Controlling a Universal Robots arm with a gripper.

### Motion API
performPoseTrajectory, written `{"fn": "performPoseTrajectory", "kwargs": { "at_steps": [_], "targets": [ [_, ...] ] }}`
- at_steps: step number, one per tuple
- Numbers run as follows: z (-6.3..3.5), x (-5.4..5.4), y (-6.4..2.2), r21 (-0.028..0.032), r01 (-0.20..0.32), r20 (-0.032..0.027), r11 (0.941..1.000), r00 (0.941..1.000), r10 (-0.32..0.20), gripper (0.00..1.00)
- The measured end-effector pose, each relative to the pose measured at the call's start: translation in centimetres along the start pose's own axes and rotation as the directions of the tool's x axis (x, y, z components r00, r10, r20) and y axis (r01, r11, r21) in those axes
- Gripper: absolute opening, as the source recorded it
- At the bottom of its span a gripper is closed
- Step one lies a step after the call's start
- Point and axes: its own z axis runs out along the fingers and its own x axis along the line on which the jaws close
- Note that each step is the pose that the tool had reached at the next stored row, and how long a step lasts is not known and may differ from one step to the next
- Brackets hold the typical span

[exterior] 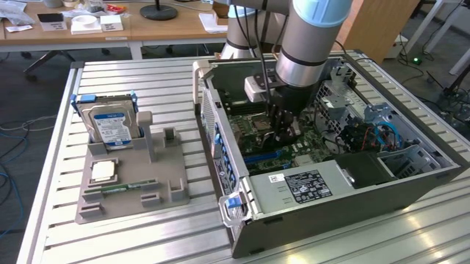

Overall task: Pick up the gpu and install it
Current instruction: 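Insert the gpu into the slot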

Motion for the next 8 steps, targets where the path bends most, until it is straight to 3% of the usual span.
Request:
{"fn": "performPoseTrajectory", "kwargs": {
  "at_steps": [8],
  "targets": [
    [0.01,0.20,0.12,0.0001,-0.002,-0.0011,1.0000,1.0000,0.002,0.26]
  ]
}}
